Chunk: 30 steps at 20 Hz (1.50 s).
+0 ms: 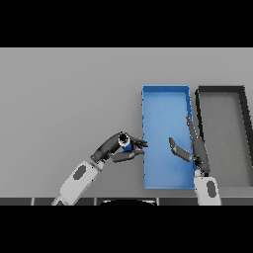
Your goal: Pick up the blue pipe and place it into the blue bin.
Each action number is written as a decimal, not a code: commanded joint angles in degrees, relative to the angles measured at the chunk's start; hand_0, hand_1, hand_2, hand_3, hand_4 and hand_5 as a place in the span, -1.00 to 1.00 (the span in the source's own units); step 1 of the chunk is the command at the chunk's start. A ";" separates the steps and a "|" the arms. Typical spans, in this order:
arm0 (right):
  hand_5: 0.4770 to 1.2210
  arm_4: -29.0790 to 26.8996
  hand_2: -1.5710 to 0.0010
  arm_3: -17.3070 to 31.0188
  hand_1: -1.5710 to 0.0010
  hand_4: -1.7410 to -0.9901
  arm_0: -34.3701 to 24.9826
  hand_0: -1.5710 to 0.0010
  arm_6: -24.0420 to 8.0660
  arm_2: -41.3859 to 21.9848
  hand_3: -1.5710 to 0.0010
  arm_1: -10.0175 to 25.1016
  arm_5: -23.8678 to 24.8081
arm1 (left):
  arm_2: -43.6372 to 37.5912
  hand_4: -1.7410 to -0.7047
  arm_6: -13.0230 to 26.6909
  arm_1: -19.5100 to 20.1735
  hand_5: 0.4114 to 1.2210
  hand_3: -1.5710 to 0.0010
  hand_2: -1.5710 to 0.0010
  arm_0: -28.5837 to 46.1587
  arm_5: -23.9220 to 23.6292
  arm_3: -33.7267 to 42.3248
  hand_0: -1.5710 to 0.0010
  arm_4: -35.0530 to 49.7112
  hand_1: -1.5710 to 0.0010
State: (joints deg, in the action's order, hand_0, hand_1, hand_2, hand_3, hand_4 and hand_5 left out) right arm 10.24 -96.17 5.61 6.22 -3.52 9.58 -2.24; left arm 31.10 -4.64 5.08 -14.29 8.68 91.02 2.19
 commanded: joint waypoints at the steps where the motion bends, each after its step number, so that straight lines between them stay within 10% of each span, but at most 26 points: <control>1: -0.55 0.20 1.00 0.30 1.00 0.57 -0.53 1.00 -0.13 0.27 1.00 0.22 0.31 | -0.39 -0.47 0.94 -0.21 1.00 -1.00 -1.00 -0.40 -0.01 -0.28 -0.99 -0.10 -1.00; 9: -0.56 4.22 1.00 -7.31 1.00 0.48 5.31 1.00 -1.24 -0.80 1.00 -0.24 3.86 | -1.62 -0.47 1.38 -1.70 1.00 -1.00 -1.00 -0.86 2.26 -1.39 -1.00 -1.45 -1.00; 12: -0.56 -5.41 0.91 -10.88 0.98 0.45 4.88 1.00 1.19 0.13 1.00 0.33 -2.33 | -2.34 -0.47 0.93 -1.64 1.00 -1.00 -1.00 -0.41 3.32 -1.16 -1.00 -1.55 -1.00; 19: -0.76 -27.45 0.86 -20.26 0.98 0.31 -6.04 1.00 -16.18 -1.69 1.00 10.15 -17.05 | -2.52 -0.47 2.19 -3.07 1.00 -1.00 -1.00 0.68 4.73 0.19 -1.00 -2.77 -1.00; 30: -0.79 -30.15 0.94 -19.37 1.00 0.22 -24.77 1.00 -28.88 -12.82 1.00 9.65 -21.98 | -5.10 -0.47 1.10 -4.71 1.00 -1.00 -1.00 -0.03 7.02 -1.97 -1.00 -5.50 -1.00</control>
State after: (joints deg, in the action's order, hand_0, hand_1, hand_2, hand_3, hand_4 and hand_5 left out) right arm -19.91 -115.55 -19.19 -22.69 -16.36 19.20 -24.22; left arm 26.01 -3.57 0.36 -14.33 15.79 89.05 -3.38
